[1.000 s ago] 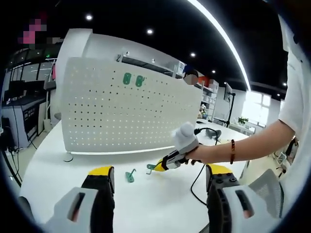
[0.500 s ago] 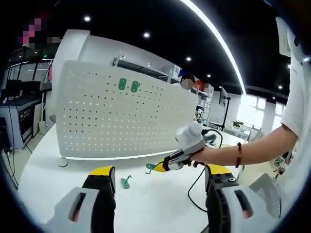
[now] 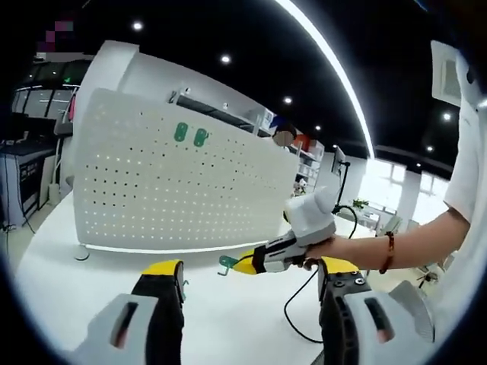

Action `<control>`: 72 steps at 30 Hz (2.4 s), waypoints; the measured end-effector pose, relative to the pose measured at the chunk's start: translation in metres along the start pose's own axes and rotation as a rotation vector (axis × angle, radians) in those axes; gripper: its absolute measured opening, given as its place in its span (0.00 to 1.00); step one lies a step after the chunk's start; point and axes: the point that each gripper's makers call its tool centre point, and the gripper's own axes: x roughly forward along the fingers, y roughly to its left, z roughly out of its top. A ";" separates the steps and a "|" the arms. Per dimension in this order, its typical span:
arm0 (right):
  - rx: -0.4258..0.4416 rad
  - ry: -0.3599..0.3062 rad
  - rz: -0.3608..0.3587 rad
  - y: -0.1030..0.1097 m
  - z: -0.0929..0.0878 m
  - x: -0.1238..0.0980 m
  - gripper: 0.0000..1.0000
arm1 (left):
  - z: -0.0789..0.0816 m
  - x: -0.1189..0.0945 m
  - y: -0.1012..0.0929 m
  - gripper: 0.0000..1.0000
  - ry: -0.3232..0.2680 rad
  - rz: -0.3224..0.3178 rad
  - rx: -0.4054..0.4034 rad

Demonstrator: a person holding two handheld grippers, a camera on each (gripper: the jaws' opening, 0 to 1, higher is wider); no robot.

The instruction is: Insert the hook assembly into the mounting plate slot until the hook locks in place.

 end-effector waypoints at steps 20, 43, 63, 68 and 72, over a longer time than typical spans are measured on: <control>-0.053 -0.178 0.010 0.038 0.049 -0.042 0.02 | 0.005 -0.005 -0.005 0.66 -0.036 -0.025 -0.135; -0.154 -0.367 0.068 0.071 0.086 -0.070 0.02 | 0.025 -0.005 -0.012 0.60 -0.132 -0.086 -0.295; -0.151 -0.491 0.140 0.102 0.112 -0.086 0.02 | 0.032 -0.005 -0.013 0.41 -0.170 -0.121 -0.429; -0.145 -0.510 0.166 0.108 0.116 -0.087 0.02 | 0.032 -0.007 -0.009 0.35 -0.172 -0.116 -0.451; -0.153 -0.529 0.188 0.113 0.119 -0.089 0.02 | 0.038 -0.011 -0.008 0.31 -0.203 -0.122 -0.467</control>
